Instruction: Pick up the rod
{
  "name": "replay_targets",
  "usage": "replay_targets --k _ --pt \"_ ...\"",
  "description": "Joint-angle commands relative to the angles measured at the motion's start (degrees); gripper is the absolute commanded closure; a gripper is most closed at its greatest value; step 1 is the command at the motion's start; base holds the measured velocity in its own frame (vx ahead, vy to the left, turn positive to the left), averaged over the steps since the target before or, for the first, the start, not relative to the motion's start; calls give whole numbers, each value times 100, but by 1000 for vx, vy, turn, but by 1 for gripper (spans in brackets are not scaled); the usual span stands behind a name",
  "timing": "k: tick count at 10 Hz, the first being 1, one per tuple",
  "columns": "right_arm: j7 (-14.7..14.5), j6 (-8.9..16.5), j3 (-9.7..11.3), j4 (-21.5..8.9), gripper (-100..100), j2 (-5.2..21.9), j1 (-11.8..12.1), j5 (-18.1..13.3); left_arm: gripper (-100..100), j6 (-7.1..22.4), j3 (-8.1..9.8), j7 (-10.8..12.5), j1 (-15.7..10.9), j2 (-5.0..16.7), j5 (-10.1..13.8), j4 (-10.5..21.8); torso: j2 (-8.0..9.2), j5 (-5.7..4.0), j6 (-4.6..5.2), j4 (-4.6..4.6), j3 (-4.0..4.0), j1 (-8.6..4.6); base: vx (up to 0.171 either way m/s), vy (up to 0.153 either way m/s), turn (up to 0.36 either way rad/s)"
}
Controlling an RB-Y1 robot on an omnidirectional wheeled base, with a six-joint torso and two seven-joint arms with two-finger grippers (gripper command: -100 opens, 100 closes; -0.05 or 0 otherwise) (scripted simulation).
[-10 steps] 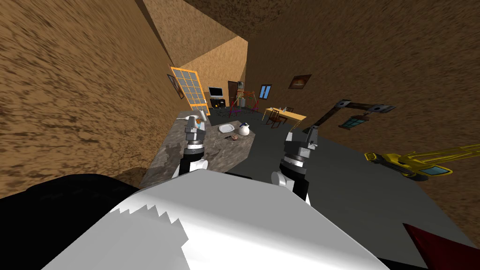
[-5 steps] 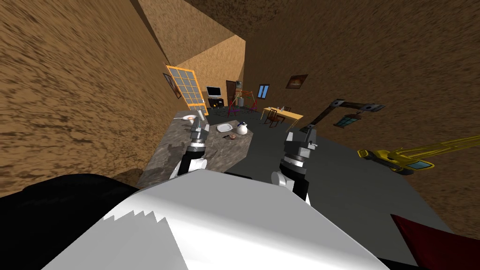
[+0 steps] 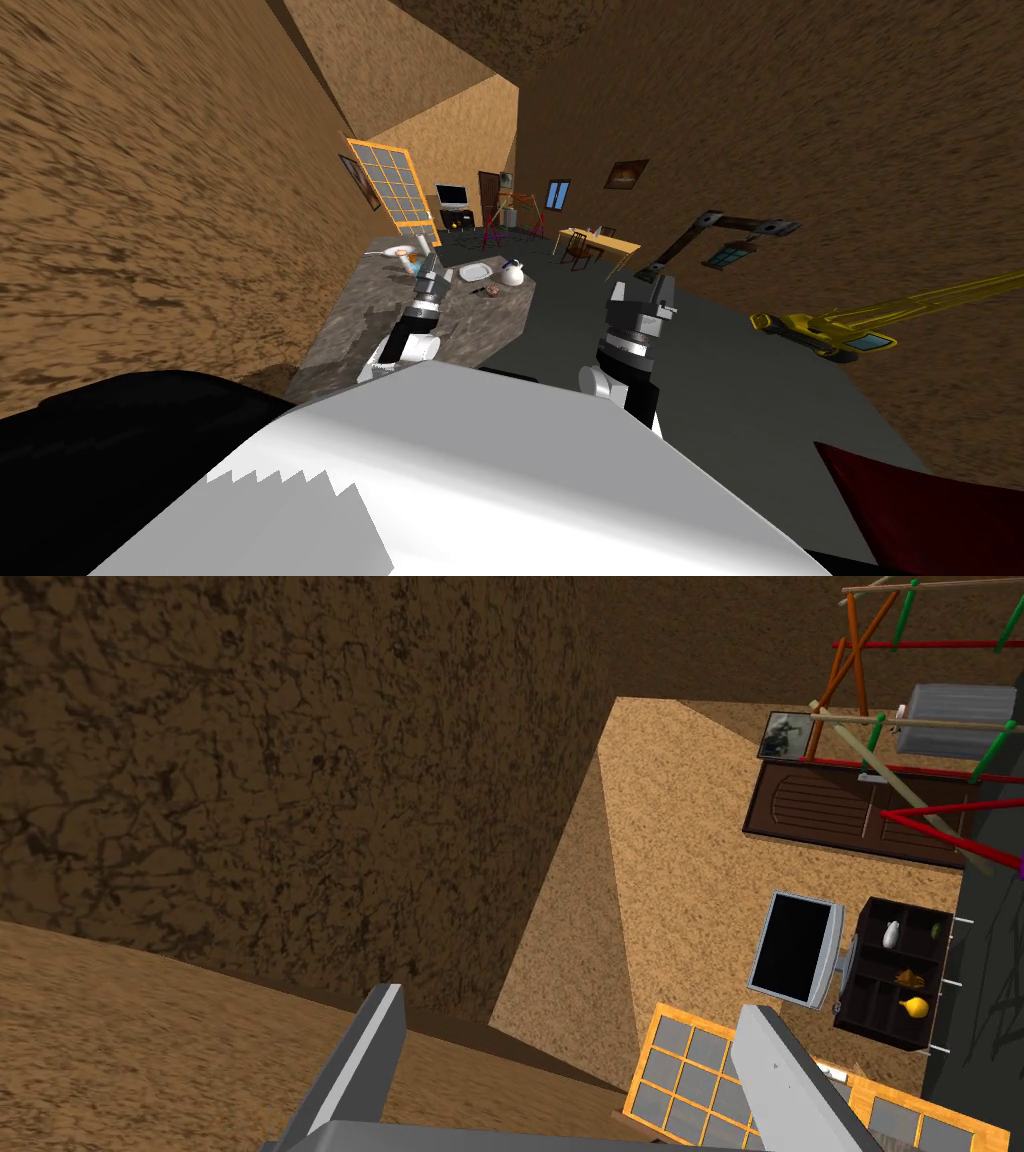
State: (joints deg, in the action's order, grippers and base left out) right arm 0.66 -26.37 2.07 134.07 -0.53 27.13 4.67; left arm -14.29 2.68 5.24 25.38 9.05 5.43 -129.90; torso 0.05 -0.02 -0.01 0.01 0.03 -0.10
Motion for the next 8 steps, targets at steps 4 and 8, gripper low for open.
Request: replay_targets --k 4,8 --pt "0 0 0 0 0 0 0 0 -100 623 47 296 -241 366 248 261 -2 0 1 -1 -1 0 -10 -29 -41" --pt "0 0 0 0 0 0 0 0 -100 1223 87 599 -478 698 509 514 -3 0 1 -1 -2 2 -8 -25 -46"
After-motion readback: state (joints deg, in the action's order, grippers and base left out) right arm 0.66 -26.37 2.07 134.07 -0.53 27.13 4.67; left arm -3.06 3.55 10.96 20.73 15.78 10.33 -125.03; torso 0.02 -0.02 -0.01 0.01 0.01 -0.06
